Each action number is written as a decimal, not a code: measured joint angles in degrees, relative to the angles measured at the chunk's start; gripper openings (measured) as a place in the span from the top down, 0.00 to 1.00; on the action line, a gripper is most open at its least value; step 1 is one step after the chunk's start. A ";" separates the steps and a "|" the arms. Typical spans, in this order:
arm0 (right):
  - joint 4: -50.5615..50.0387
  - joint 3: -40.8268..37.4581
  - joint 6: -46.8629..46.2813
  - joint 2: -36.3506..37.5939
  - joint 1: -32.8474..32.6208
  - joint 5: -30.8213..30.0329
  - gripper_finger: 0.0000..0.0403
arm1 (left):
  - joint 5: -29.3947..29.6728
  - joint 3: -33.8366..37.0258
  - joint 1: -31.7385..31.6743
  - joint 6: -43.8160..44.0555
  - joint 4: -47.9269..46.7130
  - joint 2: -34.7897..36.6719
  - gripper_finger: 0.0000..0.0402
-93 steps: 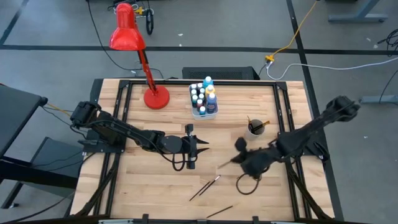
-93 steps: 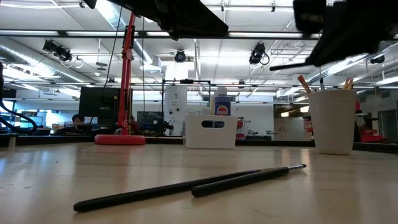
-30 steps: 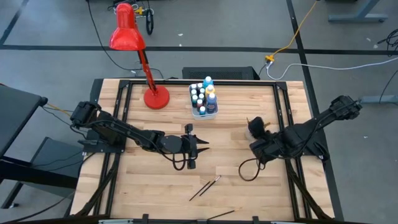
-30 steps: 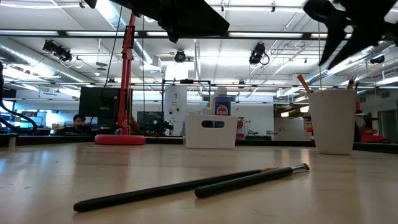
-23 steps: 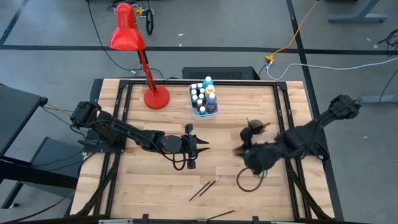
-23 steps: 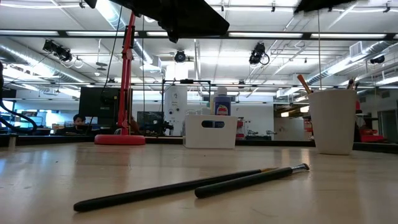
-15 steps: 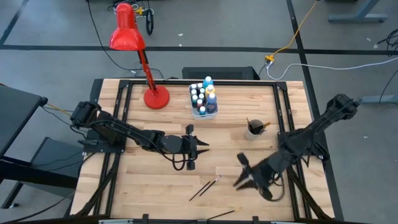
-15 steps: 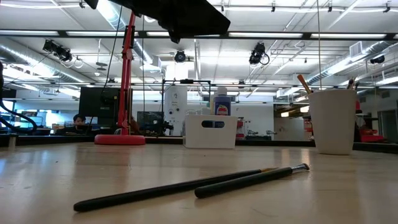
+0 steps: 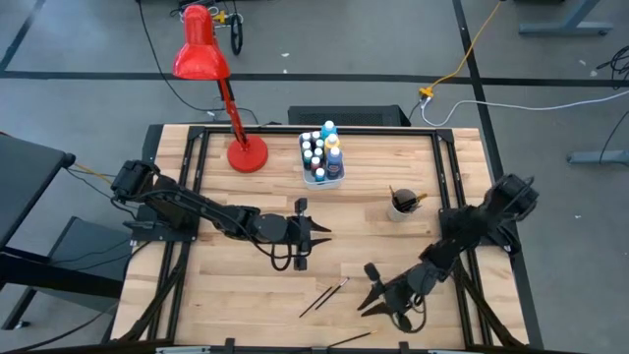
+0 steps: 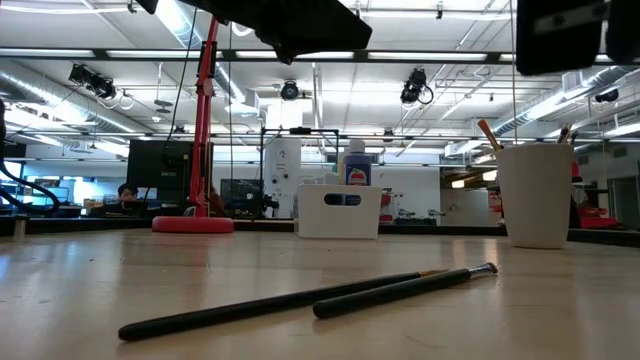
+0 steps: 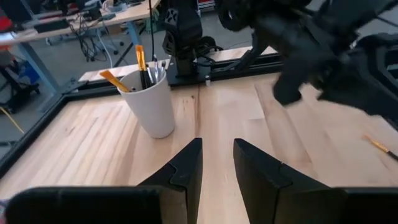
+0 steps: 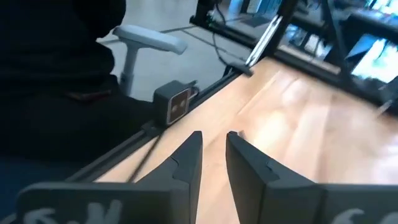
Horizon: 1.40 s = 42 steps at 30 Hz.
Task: Pick & Place Paint Supplies
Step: Put the gold paint brush into the gray cup
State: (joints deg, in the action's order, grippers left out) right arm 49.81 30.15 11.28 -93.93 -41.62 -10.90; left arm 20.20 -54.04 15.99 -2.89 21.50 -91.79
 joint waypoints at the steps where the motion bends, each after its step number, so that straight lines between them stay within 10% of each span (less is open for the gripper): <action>1: 0.75 0.56 -1.27 -1.77 -0.23 0.09 0.82 | -0.01 0.00 0.00 -0.54 0.10 0.00 0.75; 20: 7.00 17.16 -14.28 -30.37 -6.98 -13.32 0.82 | -0.98 0.02 0.00 -9.18 0.44 -0.04 0.75; 42: -0.87 23.96 -19.38 -33.16 -7.44 -12.76 0.82 | -3.86 0.00 -0.02 -19.61 6.49 -0.04 0.75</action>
State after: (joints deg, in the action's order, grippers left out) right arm 48.95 54.11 -8.10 -127.09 -49.06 -23.66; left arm 16.34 -54.04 15.97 -22.50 27.99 -91.83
